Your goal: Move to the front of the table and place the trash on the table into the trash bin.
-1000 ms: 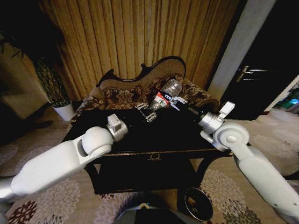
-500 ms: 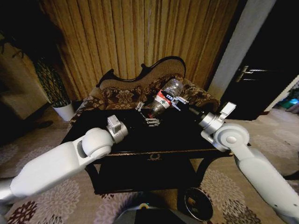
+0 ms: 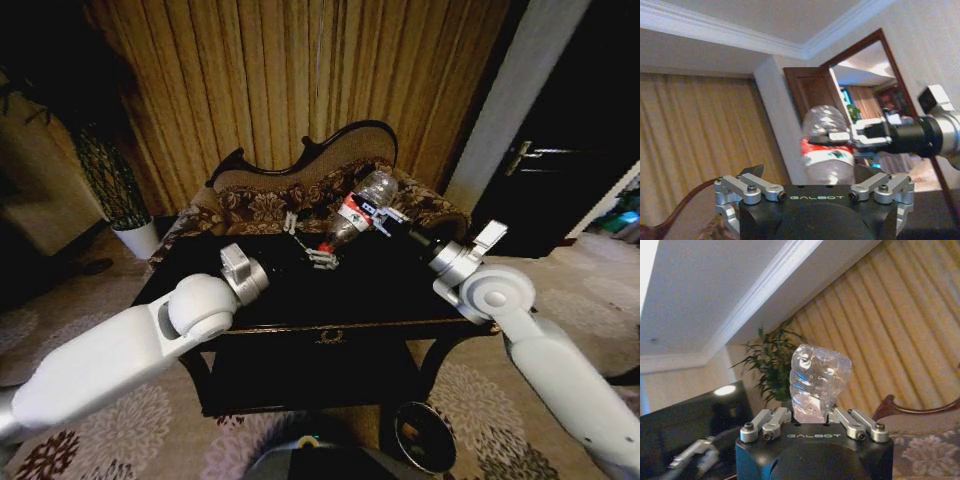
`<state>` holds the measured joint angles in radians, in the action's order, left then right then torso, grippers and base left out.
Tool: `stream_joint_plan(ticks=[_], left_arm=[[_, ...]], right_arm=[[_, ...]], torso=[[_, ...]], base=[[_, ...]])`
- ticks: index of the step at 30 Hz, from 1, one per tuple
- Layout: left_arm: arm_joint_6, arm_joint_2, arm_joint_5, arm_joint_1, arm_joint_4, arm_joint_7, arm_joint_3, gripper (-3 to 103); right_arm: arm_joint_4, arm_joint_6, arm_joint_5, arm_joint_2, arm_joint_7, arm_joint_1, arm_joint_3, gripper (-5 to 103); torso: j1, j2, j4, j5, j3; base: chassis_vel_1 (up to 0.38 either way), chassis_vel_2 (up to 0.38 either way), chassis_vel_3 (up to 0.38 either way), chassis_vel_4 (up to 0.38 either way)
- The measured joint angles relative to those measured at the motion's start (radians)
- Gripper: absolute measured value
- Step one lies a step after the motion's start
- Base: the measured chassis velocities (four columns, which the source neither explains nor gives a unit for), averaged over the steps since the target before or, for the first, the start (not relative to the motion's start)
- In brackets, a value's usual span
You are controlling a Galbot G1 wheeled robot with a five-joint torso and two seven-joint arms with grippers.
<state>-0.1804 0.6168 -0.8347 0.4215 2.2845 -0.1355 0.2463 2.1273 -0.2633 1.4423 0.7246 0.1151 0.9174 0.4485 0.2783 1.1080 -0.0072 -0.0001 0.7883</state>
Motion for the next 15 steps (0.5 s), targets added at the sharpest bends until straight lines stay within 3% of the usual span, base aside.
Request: stream_joint_plan(ticks=[9,14,15], left_arm=[[-0.003,-0.078,-0.036,0.215,0.07,-0.003,-0.24,100],[0.007,-0.091,-0.034,0.395,0.086,-0.052,-0.426,100],[0.007,-0.091,-0.034,0.395,0.086,-0.052,-0.426,100]], right_arm=[[-0.076,0.025,-0.071,0.005,0.008,0.02,0.014,27],[-0.117,0.058,-0.145,0.003,-0.003,0.053,0.03,27],[-0.117,0.058,-0.145,0.003,-0.003,0.053,0.03,27]], torso=[[0.0,0.0,0.0001,-0.0001,0.0],[0.0,0.0,-0.0001,-0.0001,0.0],[0.0,0.0,-0.0001,-0.0001,0.0]], base=[[0.0,0.0,0.0,0.0],[0.0,0.0,0.0,0.0],[0.0,0.0,0.0,0.0]])
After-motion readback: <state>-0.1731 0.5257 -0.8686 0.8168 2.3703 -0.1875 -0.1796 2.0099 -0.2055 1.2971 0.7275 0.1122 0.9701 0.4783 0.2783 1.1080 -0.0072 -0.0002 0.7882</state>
